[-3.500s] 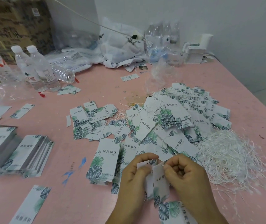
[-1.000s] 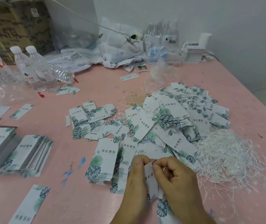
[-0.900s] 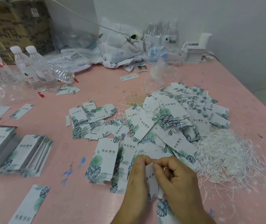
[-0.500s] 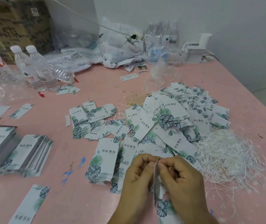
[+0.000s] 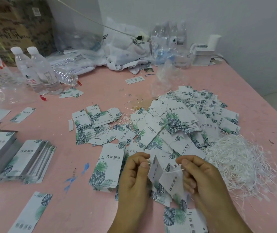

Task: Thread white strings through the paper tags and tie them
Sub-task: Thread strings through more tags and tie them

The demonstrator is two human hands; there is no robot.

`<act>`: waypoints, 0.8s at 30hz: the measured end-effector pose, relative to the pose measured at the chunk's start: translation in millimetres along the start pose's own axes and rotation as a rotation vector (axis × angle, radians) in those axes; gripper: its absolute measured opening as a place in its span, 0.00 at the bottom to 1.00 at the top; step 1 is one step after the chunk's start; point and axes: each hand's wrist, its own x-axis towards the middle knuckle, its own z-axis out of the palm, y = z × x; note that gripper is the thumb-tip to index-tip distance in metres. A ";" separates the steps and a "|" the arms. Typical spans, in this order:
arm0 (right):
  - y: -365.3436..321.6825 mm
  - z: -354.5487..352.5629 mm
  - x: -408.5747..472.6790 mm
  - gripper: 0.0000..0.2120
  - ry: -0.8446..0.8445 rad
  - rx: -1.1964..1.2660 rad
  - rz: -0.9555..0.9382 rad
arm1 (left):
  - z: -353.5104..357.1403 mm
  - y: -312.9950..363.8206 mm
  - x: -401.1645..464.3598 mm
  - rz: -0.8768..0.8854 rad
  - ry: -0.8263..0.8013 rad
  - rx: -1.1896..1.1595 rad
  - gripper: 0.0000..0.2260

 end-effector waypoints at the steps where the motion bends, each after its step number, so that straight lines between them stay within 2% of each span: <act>1: 0.1 -4.8 3.8 0.09 -0.009 0.085 0.065 | -1.3 -0.3 1.1 -0.033 0.022 -0.065 0.04; 6: -1.3 -20.0 11.5 0.10 -0.106 0.258 0.262 | -9.8 0.3 9.2 -0.151 0.073 -0.246 0.05; 9: -6.0 -23.6 12.6 0.07 -0.113 0.386 0.305 | -10.3 0.7 12.7 -0.195 0.099 -0.385 0.10; 11: -8.4 -25.6 13.2 0.08 -0.109 0.485 0.317 | -10.5 2.0 14.7 -0.230 0.127 -0.448 0.10; 15: -13.6 -27.9 13.6 0.20 -0.156 0.641 0.322 | -11.0 9.8 15.1 -0.352 0.119 -0.564 0.05; 18: -16.1 -28.3 13.3 0.22 -0.185 0.731 0.316 | -10.2 10.6 13.7 -0.379 0.079 -0.538 0.02; 20: -16.4 -28.6 12.5 0.23 -0.211 0.772 0.305 | -8.7 9.3 12.5 -0.350 0.052 -0.466 0.06; 24: -16.7 -27.9 9.0 0.29 -0.212 0.707 0.241 | -4.7 7.0 9.5 -0.297 -0.040 -0.281 0.05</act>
